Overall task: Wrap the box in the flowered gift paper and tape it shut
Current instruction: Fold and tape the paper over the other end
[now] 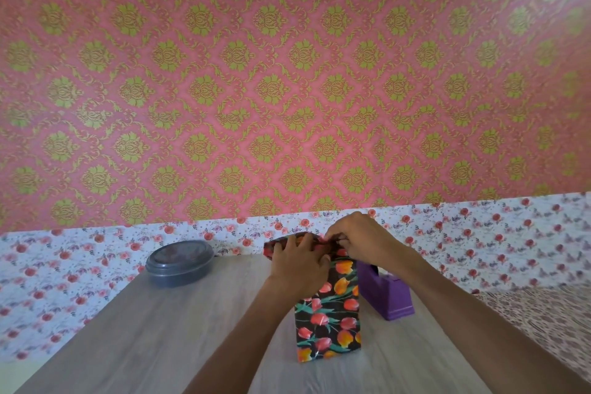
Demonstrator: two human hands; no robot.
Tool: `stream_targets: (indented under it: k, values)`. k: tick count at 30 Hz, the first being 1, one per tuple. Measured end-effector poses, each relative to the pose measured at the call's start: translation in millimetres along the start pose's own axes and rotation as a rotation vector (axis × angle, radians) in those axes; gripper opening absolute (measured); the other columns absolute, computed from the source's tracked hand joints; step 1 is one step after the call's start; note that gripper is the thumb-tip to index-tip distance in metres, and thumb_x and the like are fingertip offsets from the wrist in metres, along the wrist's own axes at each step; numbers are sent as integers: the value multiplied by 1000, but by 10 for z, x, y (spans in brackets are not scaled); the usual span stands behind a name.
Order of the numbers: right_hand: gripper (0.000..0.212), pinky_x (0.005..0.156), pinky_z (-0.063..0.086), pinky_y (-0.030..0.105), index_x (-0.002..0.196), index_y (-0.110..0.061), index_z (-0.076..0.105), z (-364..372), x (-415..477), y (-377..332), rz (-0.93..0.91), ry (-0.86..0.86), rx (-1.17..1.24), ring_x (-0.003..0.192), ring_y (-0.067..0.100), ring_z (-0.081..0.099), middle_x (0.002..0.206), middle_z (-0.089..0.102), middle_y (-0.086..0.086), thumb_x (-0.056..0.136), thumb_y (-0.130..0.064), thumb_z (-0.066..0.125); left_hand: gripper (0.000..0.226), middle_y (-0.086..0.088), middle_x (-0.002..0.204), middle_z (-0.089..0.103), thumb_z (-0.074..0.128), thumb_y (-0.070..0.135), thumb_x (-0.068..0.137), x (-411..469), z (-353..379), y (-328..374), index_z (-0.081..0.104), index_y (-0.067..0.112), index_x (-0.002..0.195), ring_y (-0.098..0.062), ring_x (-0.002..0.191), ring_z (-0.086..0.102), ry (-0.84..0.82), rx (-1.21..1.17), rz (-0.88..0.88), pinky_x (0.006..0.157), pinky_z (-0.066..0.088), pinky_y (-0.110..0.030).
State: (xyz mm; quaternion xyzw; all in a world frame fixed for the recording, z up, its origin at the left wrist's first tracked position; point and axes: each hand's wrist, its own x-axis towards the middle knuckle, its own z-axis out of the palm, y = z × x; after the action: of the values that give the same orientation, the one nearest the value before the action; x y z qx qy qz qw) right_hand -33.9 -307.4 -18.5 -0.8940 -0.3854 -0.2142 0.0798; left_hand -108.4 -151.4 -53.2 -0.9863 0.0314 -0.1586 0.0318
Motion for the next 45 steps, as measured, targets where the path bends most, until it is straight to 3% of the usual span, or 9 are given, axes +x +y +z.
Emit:
stream_targets:
  k: [4,10,17,21,24,29,32,40,45]
  values:
    - [45,76,57,36,110,-22,76,83,-36,-3,-29,5,-24,84,20,68,97,75,1,80,4,55,44,-3,143,44,22,42,104,-60,35,58,40,26,141,-34,128,44,40,-28,-25,106,37,-52]
    - [32,70,58,38,99,-20,77,168,-96,-3,4,13,-48,76,20,66,86,70,3,84,1,59,40,2,84,64,45,48,99,-100,98,-19,38,17,123,-17,72,64,212,-392,-90,65,57,-35]
    - [42,61,55,37,97,-21,78,168,-166,18,-75,71,-67,79,11,54,84,67,-5,76,12,64,40,-2,97,67,31,48,103,-136,62,-139,57,19,114,-23,91,64,229,-158,-135,82,50,-37]
    - [43,62,55,31,105,-25,77,79,-147,6,-59,-5,-86,73,11,62,88,70,-7,78,7,66,20,1,99,68,58,34,94,-153,23,-179,62,19,107,-22,97,61,413,44,-162,97,41,-40]
    - [44,61,55,31,108,-27,76,61,-157,-6,-52,-20,-93,72,11,63,90,71,-8,79,5,68,50,-2,110,63,85,17,68,-74,46,-259,62,20,113,-25,102,56,525,157,4,92,44,-42]
    - [46,65,54,30,111,-25,74,67,-201,-55,-50,6,-119,78,14,64,94,70,-5,79,7,66,22,2,105,64,66,5,87,-30,-72,-350,66,20,103,-19,100,58,394,211,128,92,43,-31]
    - [46,68,57,28,110,-27,74,90,-218,-74,-35,19,-101,79,12,66,99,71,-5,78,5,68,16,1,104,57,58,5,93,-67,-84,-483,59,16,104,-19,96,56,330,156,143,74,39,-27]
    - [40,74,55,28,110,-23,71,116,-215,-181,-35,50,-172,83,14,65,98,69,-5,79,2,68,32,0,107,59,63,-1,86,-163,-64,-472,60,17,113,-20,99,60,265,126,87,88,51,-36]
    - [38,90,50,34,116,-23,69,88,-256,-215,-39,58,-218,95,19,64,104,67,-2,85,-2,64,27,0,114,63,48,12,98,-109,-208,-205,62,19,119,-22,99,63,249,-245,109,84,54,-36]
